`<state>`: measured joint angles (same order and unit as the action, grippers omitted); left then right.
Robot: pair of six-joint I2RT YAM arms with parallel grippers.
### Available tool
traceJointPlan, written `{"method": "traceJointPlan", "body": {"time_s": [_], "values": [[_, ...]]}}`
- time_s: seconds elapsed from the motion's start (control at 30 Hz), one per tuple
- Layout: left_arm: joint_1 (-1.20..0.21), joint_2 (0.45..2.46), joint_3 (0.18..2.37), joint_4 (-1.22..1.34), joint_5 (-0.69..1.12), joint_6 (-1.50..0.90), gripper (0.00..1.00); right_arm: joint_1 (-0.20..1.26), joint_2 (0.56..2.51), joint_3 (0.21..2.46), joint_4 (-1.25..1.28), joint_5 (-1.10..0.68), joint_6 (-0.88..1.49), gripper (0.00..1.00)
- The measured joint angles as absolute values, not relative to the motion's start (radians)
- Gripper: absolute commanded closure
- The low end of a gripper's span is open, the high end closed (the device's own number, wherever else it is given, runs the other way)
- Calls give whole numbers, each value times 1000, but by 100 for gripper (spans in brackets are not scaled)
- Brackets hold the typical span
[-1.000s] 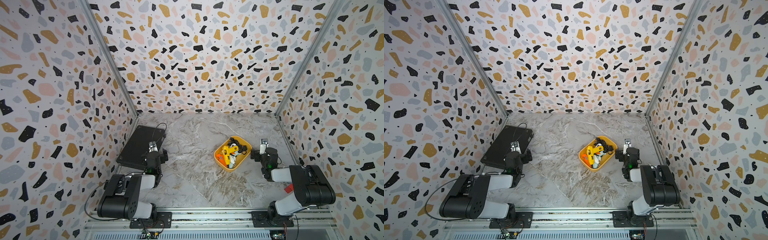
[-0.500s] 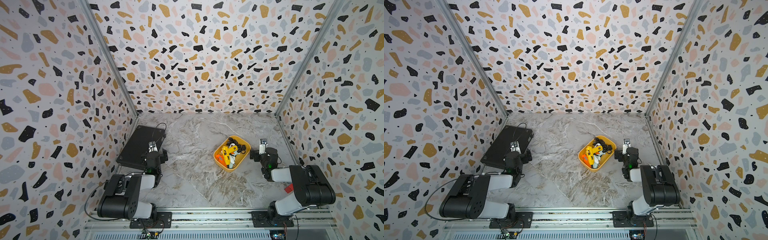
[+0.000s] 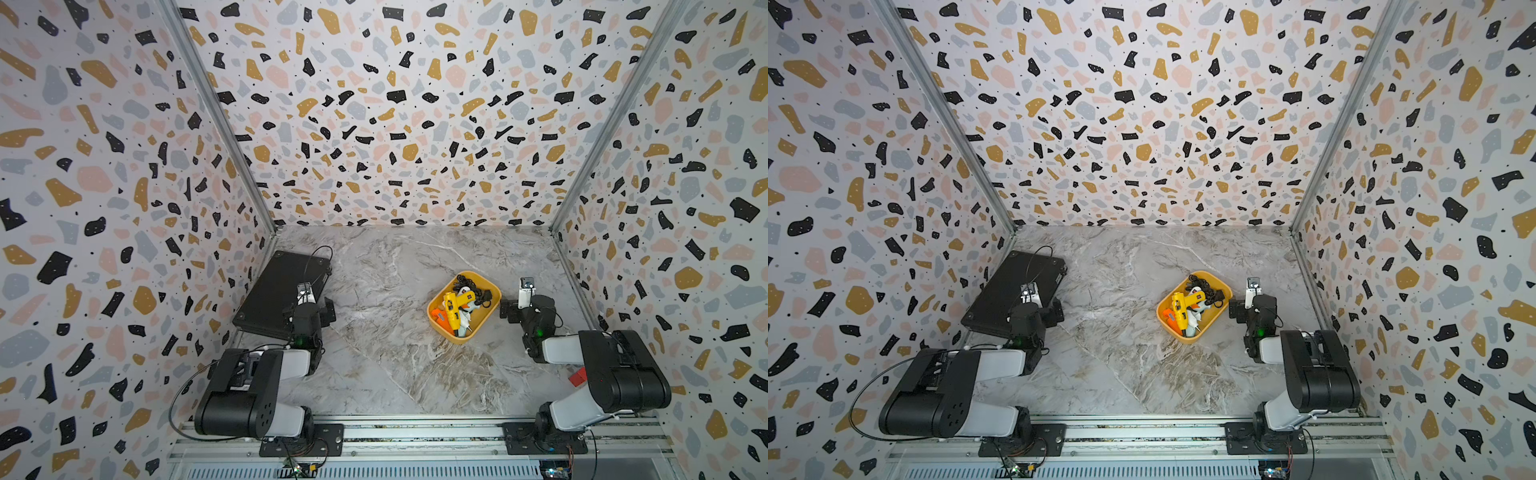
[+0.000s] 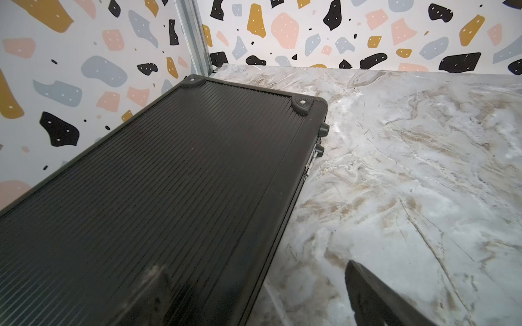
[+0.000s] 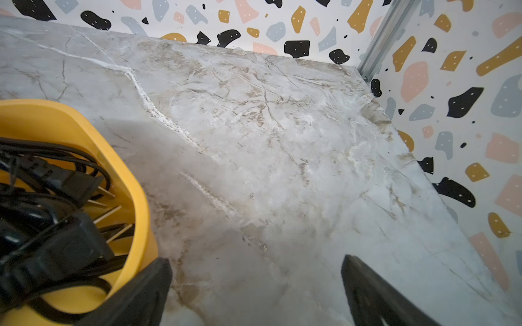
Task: Put the hot melt glue gun into the storage box
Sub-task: Reset both arms
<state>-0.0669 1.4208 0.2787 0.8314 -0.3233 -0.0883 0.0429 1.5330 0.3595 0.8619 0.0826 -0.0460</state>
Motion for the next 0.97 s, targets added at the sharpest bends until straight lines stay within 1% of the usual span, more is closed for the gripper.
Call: {"method": "traceJointPlan", "body": {"time_s": [0.23, 0.43, 0.63, 0.97], "values": [[-67, 1420, 280, 825, -323, -89, 0, 43, 1533, 360, 862, 82, -46, 1], [-71, 1420, 290, 816, -325, -86, 0, 44, 1533, 327, 909, 171, -19, 1], [-74, 1420, 290, 817, -331, -81, 0, 45, 1533, 332, 888, 105, -40, 1], [-74, 1431, 291, 817, -332, -78, 0, 45, 1533, 332, 883, 76, -49, 1]]}}
